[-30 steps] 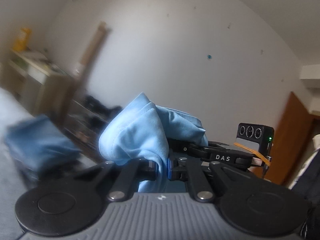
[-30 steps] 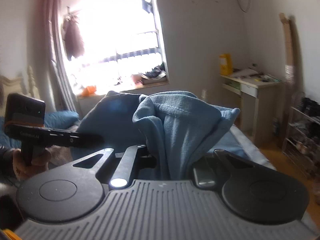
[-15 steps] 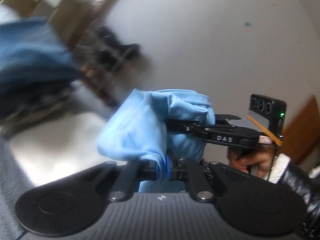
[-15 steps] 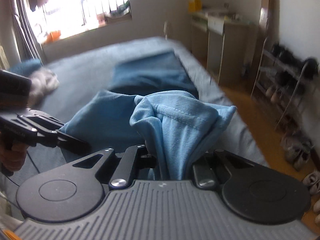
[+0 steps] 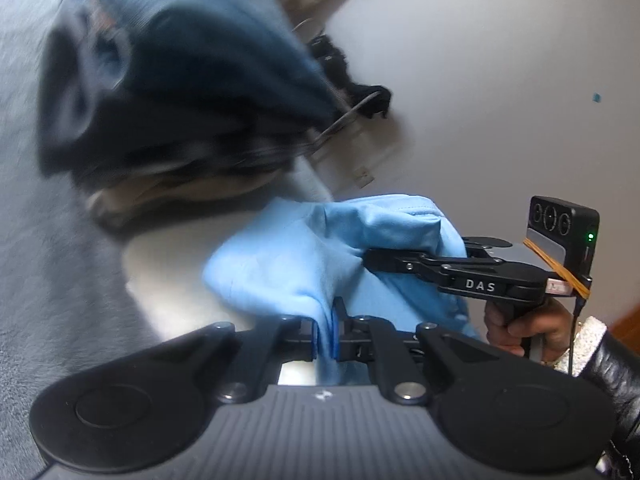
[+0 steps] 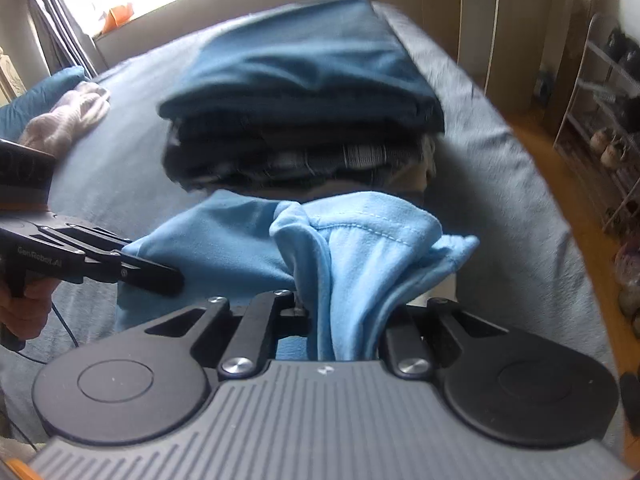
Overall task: Fold clothes
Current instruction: 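Lift the folded shirt with both tools and carry it toward the clothes stack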
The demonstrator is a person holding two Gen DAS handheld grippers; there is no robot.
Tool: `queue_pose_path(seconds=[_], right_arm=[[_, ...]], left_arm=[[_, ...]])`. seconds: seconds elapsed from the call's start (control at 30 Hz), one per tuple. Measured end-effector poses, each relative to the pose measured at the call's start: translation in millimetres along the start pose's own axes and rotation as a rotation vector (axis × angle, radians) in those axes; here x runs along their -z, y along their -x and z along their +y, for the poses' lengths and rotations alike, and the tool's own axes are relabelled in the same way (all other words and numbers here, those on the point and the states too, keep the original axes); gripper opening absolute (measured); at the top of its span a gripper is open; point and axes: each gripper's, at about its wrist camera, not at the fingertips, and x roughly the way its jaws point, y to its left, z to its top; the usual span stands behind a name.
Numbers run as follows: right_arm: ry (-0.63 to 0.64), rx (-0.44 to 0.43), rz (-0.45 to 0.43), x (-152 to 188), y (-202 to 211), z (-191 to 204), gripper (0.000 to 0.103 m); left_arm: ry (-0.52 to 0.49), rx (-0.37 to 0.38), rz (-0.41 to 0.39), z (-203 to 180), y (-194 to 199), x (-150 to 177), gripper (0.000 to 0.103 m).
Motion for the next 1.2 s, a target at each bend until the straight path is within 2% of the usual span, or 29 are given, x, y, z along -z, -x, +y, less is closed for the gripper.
queue_pose_path(seconds=[0.1, 0.17, 0.27, 0.33, 0.4, 0.47, 0.57, 0.63, 0.8, 0.93, 1.1, 1.2], right_arm=[[-0.015, -0.018, 0.023, -1, -14, -5, 0.013], [-0.066, -0.043, 0.033, -2, -19, -14, 0.015], [-0.156, -0.090, 0.051, -4, -20, -26, 0.019], [-0.184, -0.106, 0.031, -5, -19, -29, 0.021], [-0.202, -0.119, 0.005, -4, -21, -29, 0.023], [-0.193, -0.126, 0.003, -4, -26, -26, 0.017], [-0.181, -0.151, -0.021, -4, -23, -20, 0.013], [-0.181, -0.173, -0.045, -8, -17, -16, 0.013], [-0.164, -0.236, -0.087, -26, -9, -5, 0.013], [-0.158, -0.210, -0.021, -38, -37, -5, 0.013], [-0.176, -0.178, 0.038, -34, -56, -10, 0.015], [-0.196, -0.158, 0.051, -32, -58, -15, 0.021]], left_arm=[[0.024, 0.014, 0.020, 18, -10, -1, 0.007], [0.050, 0.050, 0.034, 26, -9, -1, 0.009], [0.100, 0.090, 0.040, 41, -5, -6, 0.017], [0.120, 0.100, 0.027, 50, -2, -10, 0.018], [0.134, 0.098, 0.027, 55, 1, -8, 0.015], [0.131, 0.083, 0.025, 58, 3, -6, 0.007], [0.115, 0.065, 0.013, 56, 12, -4, 0.006], [0.131, 0.074, -0.012, 56, 26, -6, 0.006], [0.091, 0.078, -0.070, 59, 57, -13, 0.006], [0.154, 0.043, -0.024, 75, 41, -19, 0.006], [0.149, 0.029, -0.002, 89, 35, -12, 0.010], [0.130, 0.028, -0.001, 88, 38, -13, 0.015]])
